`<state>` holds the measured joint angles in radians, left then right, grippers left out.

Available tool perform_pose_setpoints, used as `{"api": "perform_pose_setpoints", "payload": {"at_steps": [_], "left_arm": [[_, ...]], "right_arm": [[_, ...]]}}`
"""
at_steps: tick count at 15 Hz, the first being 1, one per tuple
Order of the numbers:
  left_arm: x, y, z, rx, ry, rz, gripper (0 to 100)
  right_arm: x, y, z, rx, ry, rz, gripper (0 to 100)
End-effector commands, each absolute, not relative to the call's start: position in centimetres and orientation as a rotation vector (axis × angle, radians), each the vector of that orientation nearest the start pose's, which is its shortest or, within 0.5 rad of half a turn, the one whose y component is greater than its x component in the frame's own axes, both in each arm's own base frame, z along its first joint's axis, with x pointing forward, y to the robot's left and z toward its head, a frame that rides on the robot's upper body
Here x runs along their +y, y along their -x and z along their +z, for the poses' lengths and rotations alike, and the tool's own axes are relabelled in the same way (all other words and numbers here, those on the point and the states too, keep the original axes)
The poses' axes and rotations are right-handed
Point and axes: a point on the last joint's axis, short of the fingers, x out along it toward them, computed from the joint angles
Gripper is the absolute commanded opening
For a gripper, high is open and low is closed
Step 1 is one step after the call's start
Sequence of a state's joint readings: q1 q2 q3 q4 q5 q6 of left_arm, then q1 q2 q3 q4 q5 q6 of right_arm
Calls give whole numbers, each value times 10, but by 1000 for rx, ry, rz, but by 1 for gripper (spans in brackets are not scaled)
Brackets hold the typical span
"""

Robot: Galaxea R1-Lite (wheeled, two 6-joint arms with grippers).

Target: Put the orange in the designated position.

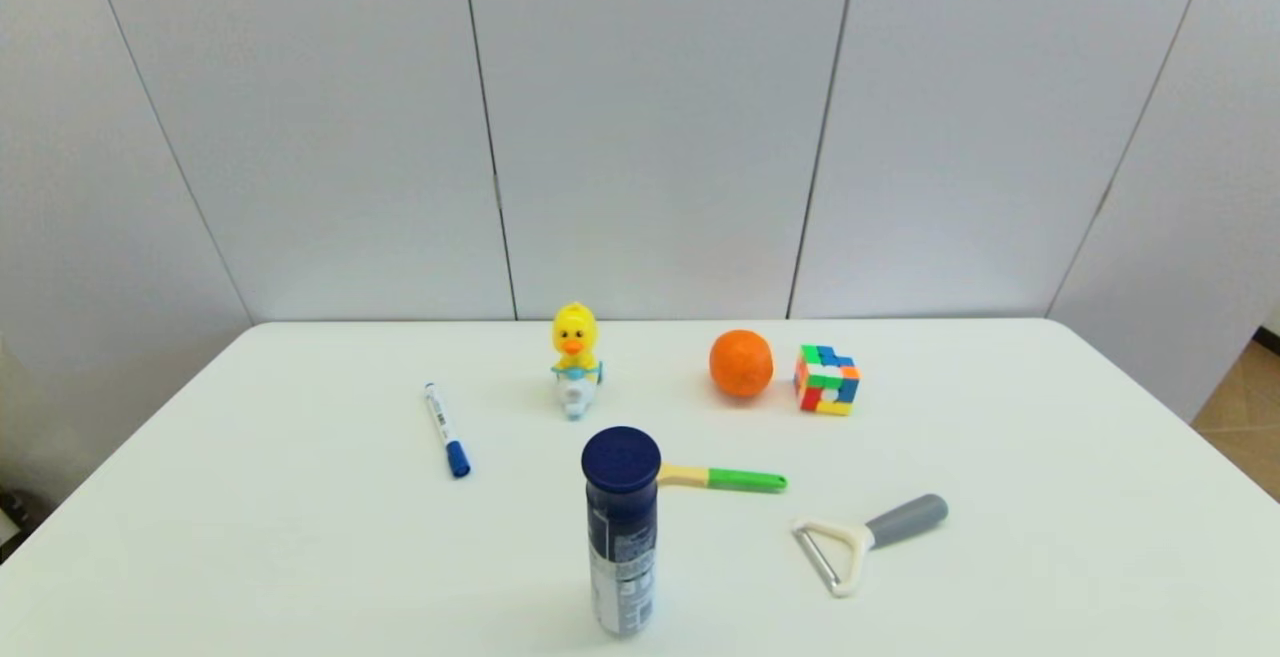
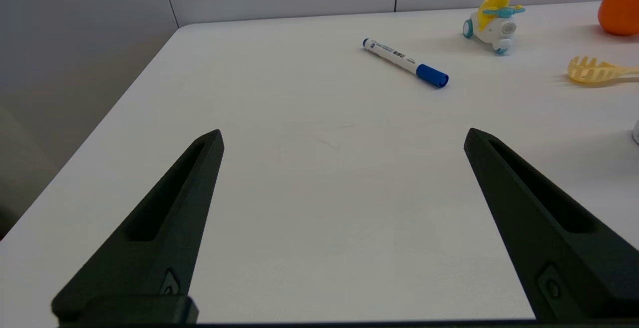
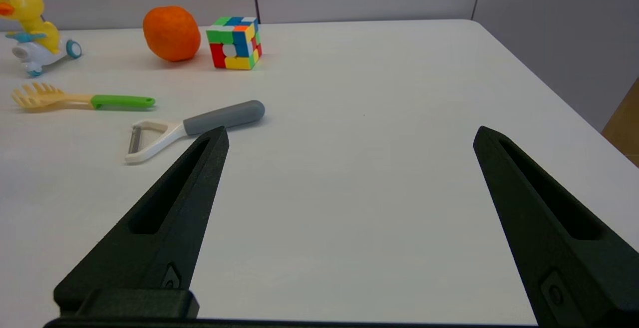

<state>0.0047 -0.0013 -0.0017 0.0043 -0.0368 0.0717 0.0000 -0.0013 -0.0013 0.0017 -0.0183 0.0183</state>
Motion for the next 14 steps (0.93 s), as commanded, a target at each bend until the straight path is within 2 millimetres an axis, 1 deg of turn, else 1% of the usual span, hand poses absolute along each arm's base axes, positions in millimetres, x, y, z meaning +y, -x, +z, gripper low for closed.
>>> {"api": "perform_pose_setpoints", "payload": {"at_steps": [1,14], "left_arm": [[-1,23,75,2,-72,-31,100],[-1,23,75,2,-72,-32,100]], "right_arm": [[0,23,76,0,-18,-18,100],[0,23,75,1,-18,-18,100]]}}
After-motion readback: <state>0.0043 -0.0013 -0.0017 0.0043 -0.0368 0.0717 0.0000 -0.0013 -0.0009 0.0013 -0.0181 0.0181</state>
